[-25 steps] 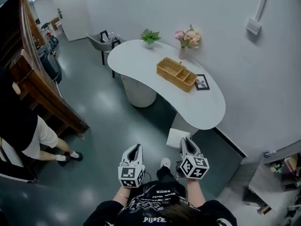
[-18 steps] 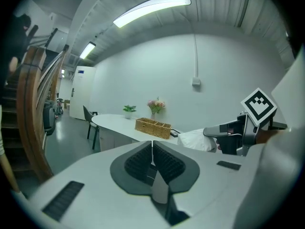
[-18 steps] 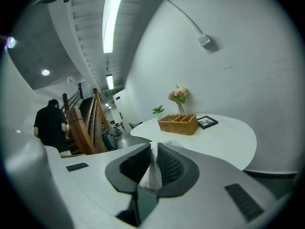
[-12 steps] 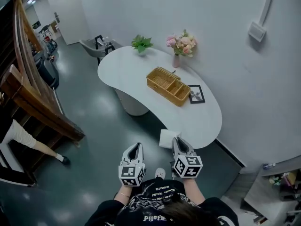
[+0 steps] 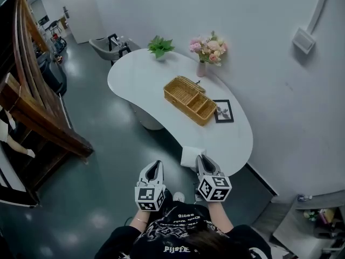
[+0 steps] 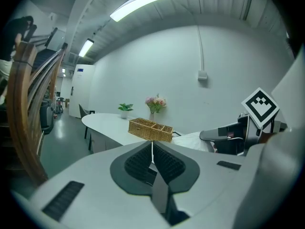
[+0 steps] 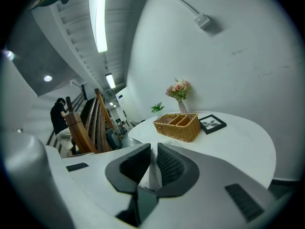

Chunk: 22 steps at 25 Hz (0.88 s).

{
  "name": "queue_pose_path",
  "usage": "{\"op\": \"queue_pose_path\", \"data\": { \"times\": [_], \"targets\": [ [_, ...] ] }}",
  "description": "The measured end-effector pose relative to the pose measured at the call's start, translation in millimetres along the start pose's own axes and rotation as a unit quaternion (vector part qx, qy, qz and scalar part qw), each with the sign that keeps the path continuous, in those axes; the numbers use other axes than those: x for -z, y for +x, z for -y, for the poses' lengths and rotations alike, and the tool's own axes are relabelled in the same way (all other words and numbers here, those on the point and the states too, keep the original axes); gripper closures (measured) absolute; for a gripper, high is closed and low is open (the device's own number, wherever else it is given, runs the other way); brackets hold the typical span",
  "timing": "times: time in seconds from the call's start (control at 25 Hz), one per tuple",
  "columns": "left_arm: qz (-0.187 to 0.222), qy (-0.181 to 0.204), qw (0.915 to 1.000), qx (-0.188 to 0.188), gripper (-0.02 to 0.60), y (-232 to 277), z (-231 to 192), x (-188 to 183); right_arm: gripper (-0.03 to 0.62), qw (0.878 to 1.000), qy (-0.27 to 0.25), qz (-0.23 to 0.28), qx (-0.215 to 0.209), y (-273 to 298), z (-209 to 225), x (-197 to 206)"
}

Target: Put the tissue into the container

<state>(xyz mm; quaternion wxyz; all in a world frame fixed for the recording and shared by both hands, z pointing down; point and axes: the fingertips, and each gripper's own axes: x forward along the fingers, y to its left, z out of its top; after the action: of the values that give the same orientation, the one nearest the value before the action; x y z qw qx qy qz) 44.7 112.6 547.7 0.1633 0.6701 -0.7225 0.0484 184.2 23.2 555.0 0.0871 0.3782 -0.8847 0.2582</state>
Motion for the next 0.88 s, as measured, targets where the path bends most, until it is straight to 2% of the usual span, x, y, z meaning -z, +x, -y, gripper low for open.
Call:
{"op": "queue_pose_path", "data": {
  "times": [0.12, 0.48, 0.88],
  "targets": [
    [-0.001, 0.001, 1.0, 0.005, 0.555, 13, 3, -7, 0.528, 1.0, 0.005, 0.0, 0.004, 3, 8, -5],
    [-0.005, 0.016, 0.9983, 0.056, 0.555, 64, 1, -18, 0.528, 0.999, 0.016, 0.01, 0.034, 28, 14, -16],
    [-0.009, 0.026, 0.9955, 0.091, 0.555, 133, -70, -51, 0.528, 0.997, 0.012, 0.014, 0.077, 102, 3, -41]
  ]
}}
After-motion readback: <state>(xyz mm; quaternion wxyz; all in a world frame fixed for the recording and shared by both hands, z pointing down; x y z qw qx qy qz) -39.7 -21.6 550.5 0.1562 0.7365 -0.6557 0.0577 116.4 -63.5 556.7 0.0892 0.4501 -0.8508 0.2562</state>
